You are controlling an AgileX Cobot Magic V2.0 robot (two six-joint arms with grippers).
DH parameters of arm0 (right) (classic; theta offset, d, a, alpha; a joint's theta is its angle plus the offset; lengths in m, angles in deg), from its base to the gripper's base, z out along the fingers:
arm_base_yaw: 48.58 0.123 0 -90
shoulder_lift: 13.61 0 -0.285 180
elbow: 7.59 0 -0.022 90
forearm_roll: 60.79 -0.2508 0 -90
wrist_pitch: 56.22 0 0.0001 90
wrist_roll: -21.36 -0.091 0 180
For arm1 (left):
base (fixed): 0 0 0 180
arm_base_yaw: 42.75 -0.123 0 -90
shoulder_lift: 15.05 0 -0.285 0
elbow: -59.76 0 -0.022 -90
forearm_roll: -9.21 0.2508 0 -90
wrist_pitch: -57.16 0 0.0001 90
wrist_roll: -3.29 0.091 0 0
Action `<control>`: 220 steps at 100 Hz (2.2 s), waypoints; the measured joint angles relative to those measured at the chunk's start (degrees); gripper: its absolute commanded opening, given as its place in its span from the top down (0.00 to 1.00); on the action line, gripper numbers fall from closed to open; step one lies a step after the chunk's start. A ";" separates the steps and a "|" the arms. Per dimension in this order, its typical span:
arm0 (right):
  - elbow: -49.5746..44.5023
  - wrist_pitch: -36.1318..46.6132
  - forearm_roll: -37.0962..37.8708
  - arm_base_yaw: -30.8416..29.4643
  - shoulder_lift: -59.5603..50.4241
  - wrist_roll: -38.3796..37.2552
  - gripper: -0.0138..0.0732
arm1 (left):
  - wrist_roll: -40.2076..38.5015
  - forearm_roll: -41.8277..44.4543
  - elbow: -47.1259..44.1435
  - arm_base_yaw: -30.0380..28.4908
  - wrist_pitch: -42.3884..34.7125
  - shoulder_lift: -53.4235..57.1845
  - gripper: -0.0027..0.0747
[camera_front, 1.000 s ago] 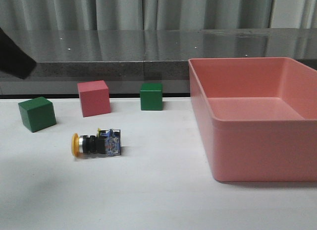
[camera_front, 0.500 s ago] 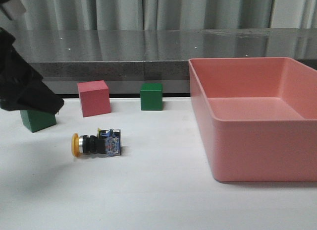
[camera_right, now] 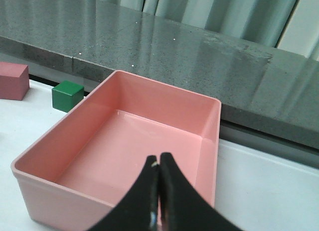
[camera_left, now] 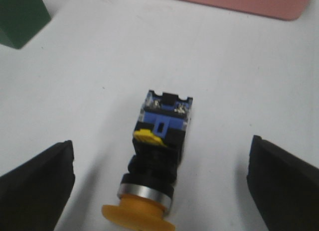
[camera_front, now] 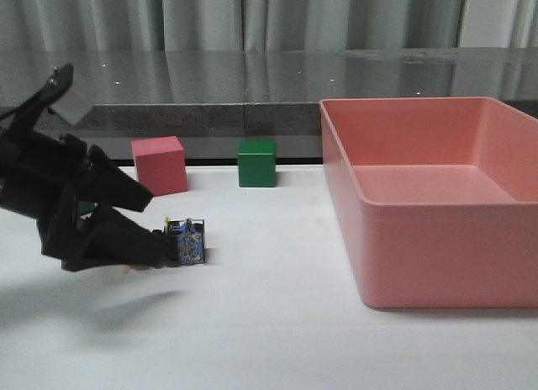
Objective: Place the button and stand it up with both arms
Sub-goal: 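Reach the left gripper down to the lying button and grasp its body, then lift the button with the left gripper and rotate it cap-up, then lower the upright button onto the table and release with the left gripper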
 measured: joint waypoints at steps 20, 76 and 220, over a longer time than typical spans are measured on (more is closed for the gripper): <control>0.00 0.00 0.00 0.00 0.00 0.00 0.91 | 2.49 -1.00 0.22 0.00 0.00 -4.59 0.23; 0.00 -0.04 0.00 0.00 0.00 0.00 0.91 | 2.45 4.39 0.73 -2.24 0.98 -0.17 0.99; 0.00 -0.04 0.00 0.00 0.00 0.00 0.91 | -86.75 117.93 35.74 30.00 12.26 -2.84 0.88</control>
